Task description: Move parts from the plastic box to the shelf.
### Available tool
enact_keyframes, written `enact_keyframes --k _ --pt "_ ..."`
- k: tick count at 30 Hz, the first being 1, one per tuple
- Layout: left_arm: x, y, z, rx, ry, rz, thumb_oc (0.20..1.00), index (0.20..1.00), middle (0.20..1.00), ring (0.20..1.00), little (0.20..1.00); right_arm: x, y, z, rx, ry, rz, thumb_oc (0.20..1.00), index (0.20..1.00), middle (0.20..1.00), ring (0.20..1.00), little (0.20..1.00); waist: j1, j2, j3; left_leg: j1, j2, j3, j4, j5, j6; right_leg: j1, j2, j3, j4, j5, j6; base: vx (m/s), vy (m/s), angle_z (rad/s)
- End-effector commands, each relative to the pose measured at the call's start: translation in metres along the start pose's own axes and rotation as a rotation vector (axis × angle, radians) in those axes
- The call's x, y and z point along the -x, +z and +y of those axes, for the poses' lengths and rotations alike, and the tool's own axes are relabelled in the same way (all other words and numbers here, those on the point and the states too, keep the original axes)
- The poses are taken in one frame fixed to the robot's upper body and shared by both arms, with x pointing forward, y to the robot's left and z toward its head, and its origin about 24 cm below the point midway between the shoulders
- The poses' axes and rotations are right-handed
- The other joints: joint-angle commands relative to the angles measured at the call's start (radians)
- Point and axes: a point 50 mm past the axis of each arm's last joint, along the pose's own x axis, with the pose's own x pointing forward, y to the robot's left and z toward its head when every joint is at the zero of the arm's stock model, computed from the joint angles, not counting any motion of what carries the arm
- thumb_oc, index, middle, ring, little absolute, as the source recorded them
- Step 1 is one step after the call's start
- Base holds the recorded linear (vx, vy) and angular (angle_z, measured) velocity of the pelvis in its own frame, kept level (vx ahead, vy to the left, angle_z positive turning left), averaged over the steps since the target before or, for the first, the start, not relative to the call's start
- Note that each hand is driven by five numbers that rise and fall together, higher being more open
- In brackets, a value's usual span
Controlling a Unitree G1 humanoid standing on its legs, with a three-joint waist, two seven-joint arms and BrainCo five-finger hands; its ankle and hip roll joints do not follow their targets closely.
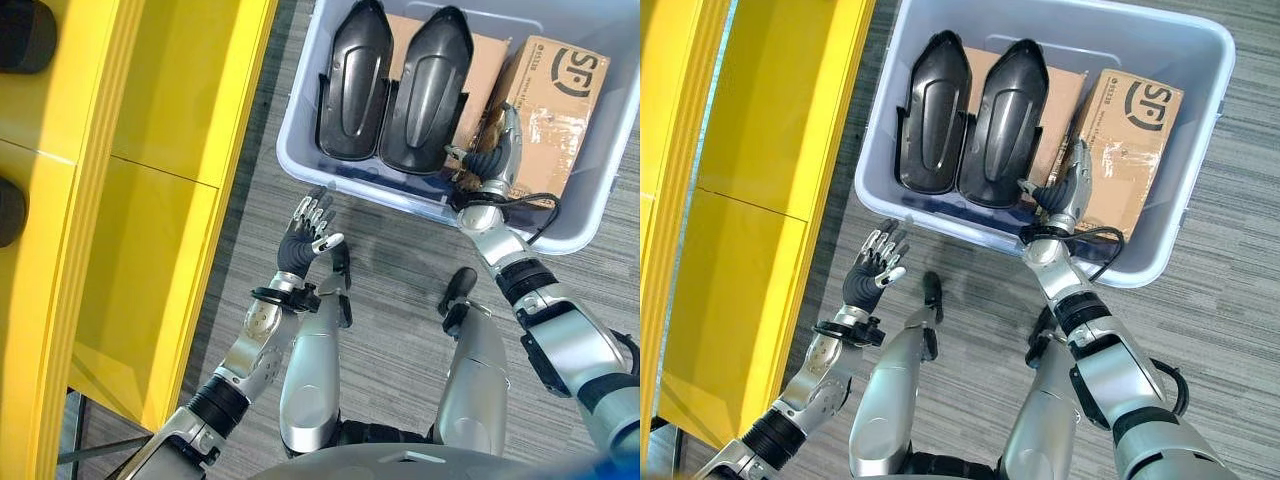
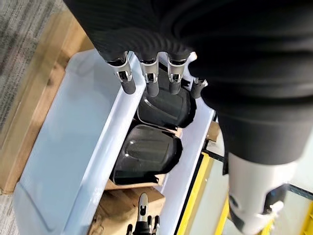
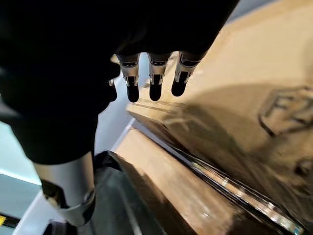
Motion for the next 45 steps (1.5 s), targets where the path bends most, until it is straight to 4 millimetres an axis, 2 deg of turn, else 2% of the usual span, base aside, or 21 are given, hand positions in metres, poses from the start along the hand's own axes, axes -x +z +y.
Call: enact_keyframes --k 1,6,17,23,24,27,29,32,37,40,45 --pt "-0.004 0.019 -0.016 0.027 -0.049 -0.082 1.0 1.0 1.0 1.0 1.0 -0.018 0.028 -0.005 -0.101 -0.01 -0.055 1.0 1.0 1.0 1.0 1.0 0.037 0.031 -0.015 -0.038 -0.042 -0.031 0.052 -0.086 0.023 0.042 0.042 -0.004 0.041 -0.059 -0.006 0.01 -0.023 0.06" --pt "-0.004 0.017 -0.016 0.017 -0.065 -0.068 1.0 1.0 1.0 1.0 1.0 -0.023 0.025 -0.002 -0.036 0.062 -0.044 1.0 1.0 1.0 1.0 1.0 0.054 0.035 -0.015 -0.062 -0.047 -0.043 0.069 -0.09 0.024 0.024 0.038 -0.013 0.066 -0.068 -0.012 0.01 -0.026 0.05" --pt "-0.004 0.015 -0.015 0.012 -0.088 -0.043 1.0 1.0 1.0 1.0 1.0 -0.032 0.043 0.006 0.147 0.17 -0.149 1.0 1.0 1.0 1.0 1.0 0.084 0.043 -0.015 -0.101 -0.056 -0.062 0.092 -0.086 0.028 -0.005 0.025 -0.029 0.097 -0.071 -0.015 0.01 -0.006 0.09" --pt "-0.004 0.013 -0.015 0.006 -0.107 -0.031 1.0 1.0 1.0 1.0 1.0 -0.038 0.038 0.004 0.205 0.145 -0.096 1.0 1.0 1.0 1.0 1.0 0.104 0.047 -0.015 -0.12 -0.061 -0.075 0.101 -0.087 0.031 -0.018 0.019 -0.037 0.111 -0.072 -0.015 0.01 -0.001 0.07" --pt "-0.003 0.012 -0.014 0.008 -0.108 -0.033 1.0 1.0 1.0 1.0 1.0 -0.04 0.039 0.0 0.293 0.082 -0.141 1.0 1.0 1.0 1.0 1.0 0.107 0.048 -0.015 -0.124 -0.061 -0.075 0.1 -0.086 0.032 -0.021 0.018 -0.039 0.112 -0.071 -0.013 0.0 0.0 0.0" --pt "-0.003 0.011 -0.016 0.01 -0.104 -0.037 1.0 1.0 1.0 1.0 1.0 -0.041 0.044 -0.006 0.353 -0.033 -0.222 1.0 1.0 1.0 1.0 1.0 0.107 0.049 -0.015 -0.129 -0.061 -0.076 0.099 -0.085 0.034 -0.024 0.021 -0.038 0.112 -0.07 -0.011 0.0 0.012 0.01" --pt "-0.001 0.009 -0.017 0.022 -0.091 -0.047 1.0 1.0 1.0 1.0 1.0 -0.039 0.065 -0.013 0.322 -0.183 -0.41 1.0 1.0 1.0 1.0 1.0 0.103 0.05 -0.015 -0.135 -0.06 -0.076 0.096 -0.082 0.036 -0.027 0.024 -0.037 0.107 -0.066 -0.007 0.0 0.052 0.04" --pt "0.001 0.008 -0.017 0.03 -0.084 -0.05 1.0 1.0 1.0 1.0 1.0 -0.031 0.089 -0.012 0.291 -0.239 -0.588 1.0 1.0 1.0 1.0 1.0 0.095 0.048 -0.015 -0.137 -0.061 -0.074 0.089 -0.079 0.036 -0.028 0.028 -0.034 0.097 -0.064 -0.002 -0.01 0.044 0.05" --pt "0.002 0.003 -0.017 0.047 -0.077 -0.048 1.0 1.0 1.0 1.0 1.0 -0.011 0.116 -0.001 0.272 -0.213 -0.802 1.0 1.0 1.0 1.0 1.0 0.085 0.042 -0.015 -0.137 -0.06 -0.07 0.086 -0.076 0.035 -0.026 0.035 -0.03 0.08 -0.058 0.0 0.0 0.0 0.0" --pt "0.003 0.0 -0.015 0.05 -0.076 -0.046 1.0 1.0 1.0 1.0 1.0 -0.006 0.12 0.002 0.257 -0.173 -0.81 1.0 1.0 1.0 1.0 1.0 0.081 0.039 -0.015 -0.138 -0.058 -0.066 0.087 -0.075 0.033 -0.027 0.037 -0.027 0.077 -0.057 0.0 0.0 0.0 0.0" --pt "0.005 -0.003 -0.009 0.157 -0.064 -0.032 1.0 1.0 1.0 1.0 1.0 -0.008 0.104 0.008 0.298 -0.078 -0.722 1.0 1.0 1.0 1.0 1.0 0.081 0.04 -0.015 -0.145 -0.058 -0.066 0.089 -0.076 0.03 -0.033 0.041 -0.025 0.071 -0.057 -0.003 0.0 0.0 0.0"
